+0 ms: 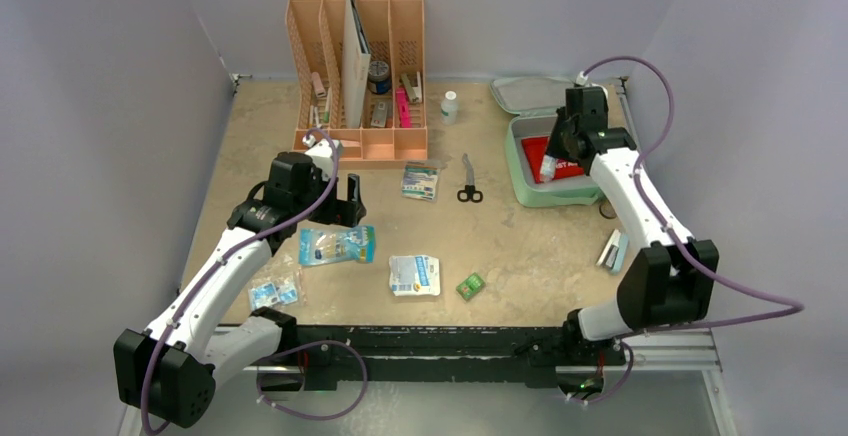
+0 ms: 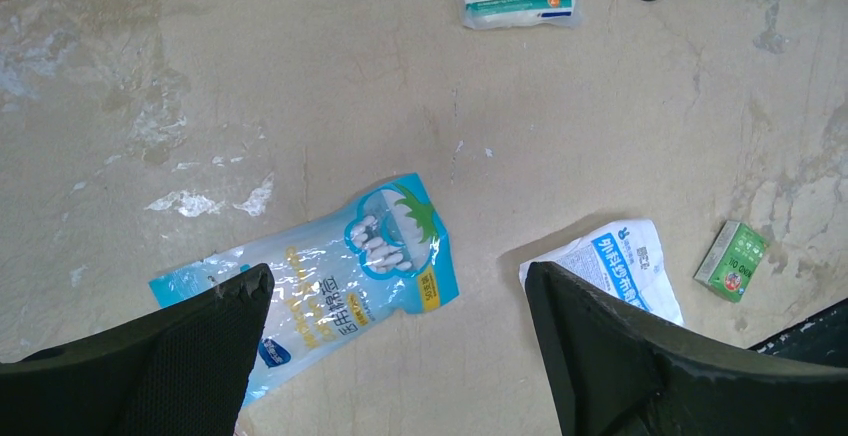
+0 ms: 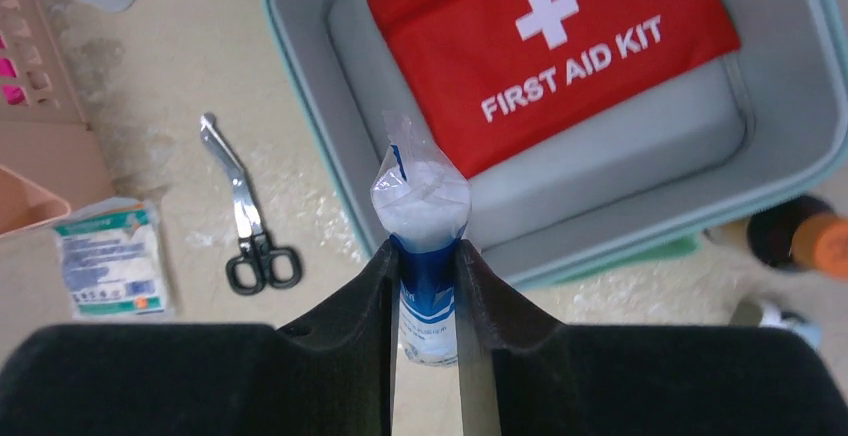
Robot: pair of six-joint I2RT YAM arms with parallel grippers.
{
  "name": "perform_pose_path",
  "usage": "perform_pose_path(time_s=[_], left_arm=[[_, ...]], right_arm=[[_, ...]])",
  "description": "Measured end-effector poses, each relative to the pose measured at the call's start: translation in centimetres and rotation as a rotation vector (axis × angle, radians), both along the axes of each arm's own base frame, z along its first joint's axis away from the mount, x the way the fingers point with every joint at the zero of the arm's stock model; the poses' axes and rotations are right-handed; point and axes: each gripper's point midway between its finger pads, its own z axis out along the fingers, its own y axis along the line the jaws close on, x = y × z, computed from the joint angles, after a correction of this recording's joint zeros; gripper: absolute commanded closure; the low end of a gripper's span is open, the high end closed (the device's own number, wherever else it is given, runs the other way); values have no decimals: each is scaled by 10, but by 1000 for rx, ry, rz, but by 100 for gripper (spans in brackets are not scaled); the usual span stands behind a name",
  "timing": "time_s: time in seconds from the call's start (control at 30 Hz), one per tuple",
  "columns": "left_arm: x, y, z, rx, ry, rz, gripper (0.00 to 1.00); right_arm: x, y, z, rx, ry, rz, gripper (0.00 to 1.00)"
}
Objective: Organize the medicine kit
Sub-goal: Place the medical item at the medicine box.
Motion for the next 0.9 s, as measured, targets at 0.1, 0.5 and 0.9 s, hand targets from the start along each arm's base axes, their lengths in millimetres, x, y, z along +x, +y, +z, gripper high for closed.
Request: perform_pose_path(time_s=[0.1, 0.5, 0.9], left_arm=[[0, -1, 0, -2, 0, -3, 4], [2, -1, -3, 9, 3, -14, 4], [6, -2, -6, 15, 4, -15, 4]], right_arm=[[20, -10, -6, -22, -9, 35, 75], [83, 3, -69, -52, 32, 304, 70], [126, 30, -108, 48, 30, 412, 68]])
